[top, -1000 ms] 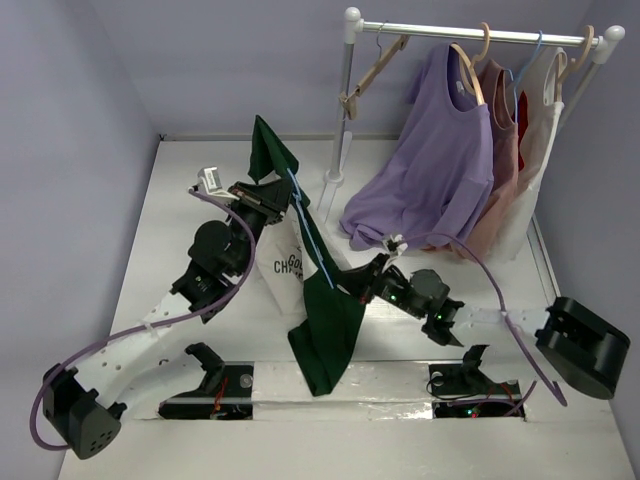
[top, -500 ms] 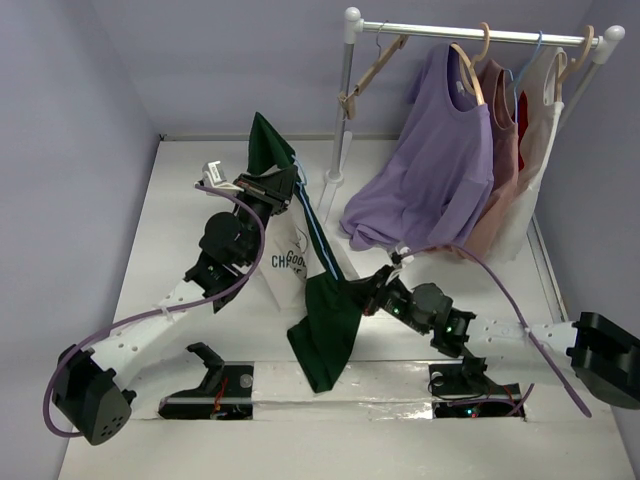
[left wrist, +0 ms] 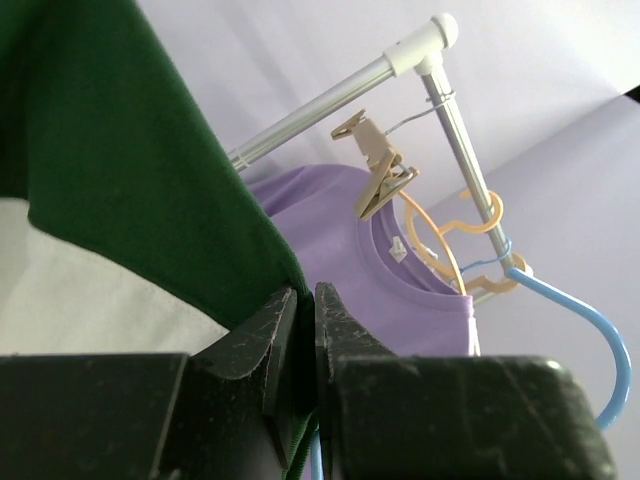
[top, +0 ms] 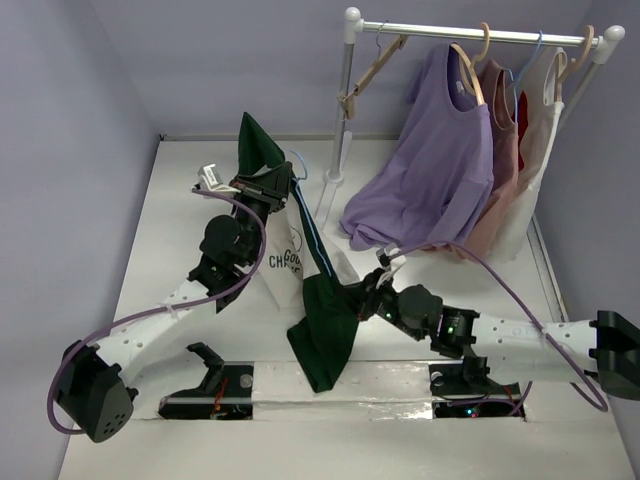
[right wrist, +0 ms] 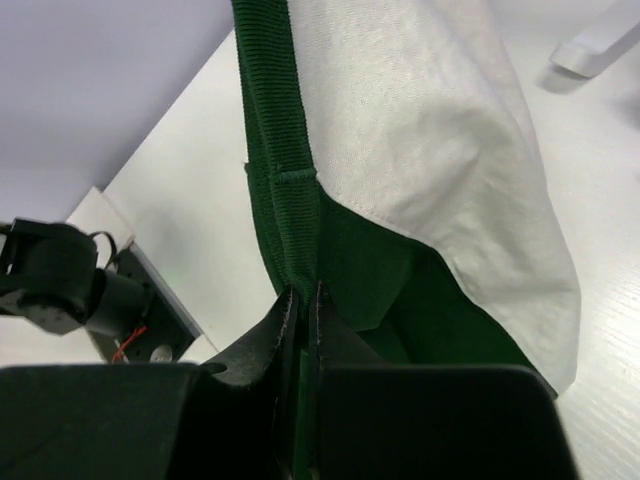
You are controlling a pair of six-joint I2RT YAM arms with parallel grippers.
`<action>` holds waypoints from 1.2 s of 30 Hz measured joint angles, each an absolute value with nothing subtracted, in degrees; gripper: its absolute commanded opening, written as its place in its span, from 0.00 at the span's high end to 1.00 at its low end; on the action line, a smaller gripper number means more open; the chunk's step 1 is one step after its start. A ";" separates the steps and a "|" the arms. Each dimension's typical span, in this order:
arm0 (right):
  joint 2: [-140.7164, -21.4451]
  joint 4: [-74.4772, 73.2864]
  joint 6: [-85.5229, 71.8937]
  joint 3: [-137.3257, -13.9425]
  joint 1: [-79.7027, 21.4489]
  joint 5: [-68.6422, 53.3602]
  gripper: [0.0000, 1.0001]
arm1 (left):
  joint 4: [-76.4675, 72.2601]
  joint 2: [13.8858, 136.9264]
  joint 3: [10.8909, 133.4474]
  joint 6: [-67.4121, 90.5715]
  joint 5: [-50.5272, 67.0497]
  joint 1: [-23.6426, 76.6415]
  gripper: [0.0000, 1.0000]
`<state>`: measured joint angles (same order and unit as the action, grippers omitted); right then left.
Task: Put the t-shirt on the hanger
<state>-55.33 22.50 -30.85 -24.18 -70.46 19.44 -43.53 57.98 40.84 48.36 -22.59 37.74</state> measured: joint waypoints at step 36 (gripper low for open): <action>-74.24 -8.25 -33.43 -45.36 -76.60 22.20 0.42 | -51.64 45.93 17.47 57.87 -16.23 36.62 1.00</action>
